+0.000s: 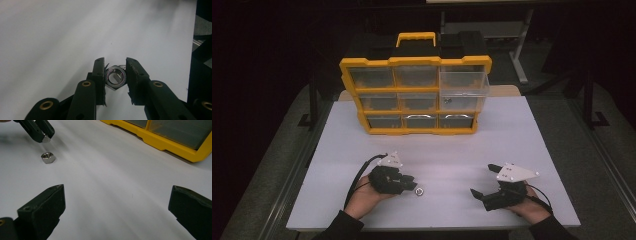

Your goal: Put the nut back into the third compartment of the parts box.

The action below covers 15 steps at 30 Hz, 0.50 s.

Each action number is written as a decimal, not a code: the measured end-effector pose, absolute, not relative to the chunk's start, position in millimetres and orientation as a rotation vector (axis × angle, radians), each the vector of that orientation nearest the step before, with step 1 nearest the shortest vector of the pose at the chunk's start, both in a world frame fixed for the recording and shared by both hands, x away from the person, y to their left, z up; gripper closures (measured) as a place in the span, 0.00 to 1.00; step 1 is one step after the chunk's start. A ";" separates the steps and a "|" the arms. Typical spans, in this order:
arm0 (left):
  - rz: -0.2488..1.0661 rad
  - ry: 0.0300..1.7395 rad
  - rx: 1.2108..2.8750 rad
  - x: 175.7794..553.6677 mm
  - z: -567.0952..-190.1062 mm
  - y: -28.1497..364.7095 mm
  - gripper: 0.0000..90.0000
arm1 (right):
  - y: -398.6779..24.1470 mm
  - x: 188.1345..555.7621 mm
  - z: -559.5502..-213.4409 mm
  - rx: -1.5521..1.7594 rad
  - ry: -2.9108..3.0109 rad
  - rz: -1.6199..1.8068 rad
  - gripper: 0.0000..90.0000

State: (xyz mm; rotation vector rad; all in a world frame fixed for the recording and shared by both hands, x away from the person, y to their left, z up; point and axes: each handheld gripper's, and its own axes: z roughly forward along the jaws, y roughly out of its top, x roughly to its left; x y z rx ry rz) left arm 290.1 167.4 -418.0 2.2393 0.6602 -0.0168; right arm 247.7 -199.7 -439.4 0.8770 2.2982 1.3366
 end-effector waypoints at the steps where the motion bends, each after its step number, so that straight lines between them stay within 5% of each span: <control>1: -0.010 0.649 2.253 291.2 -416.7 168.4 0.78 | -199.7 247.9 -439.3 0.873 2.295 1.337 0.01; 15: -0.016 0.626 2.229 295.1 -402.0 160.8 0.78 | -200.7 247.8 -438.7 0.882 2.289 1.343 0.01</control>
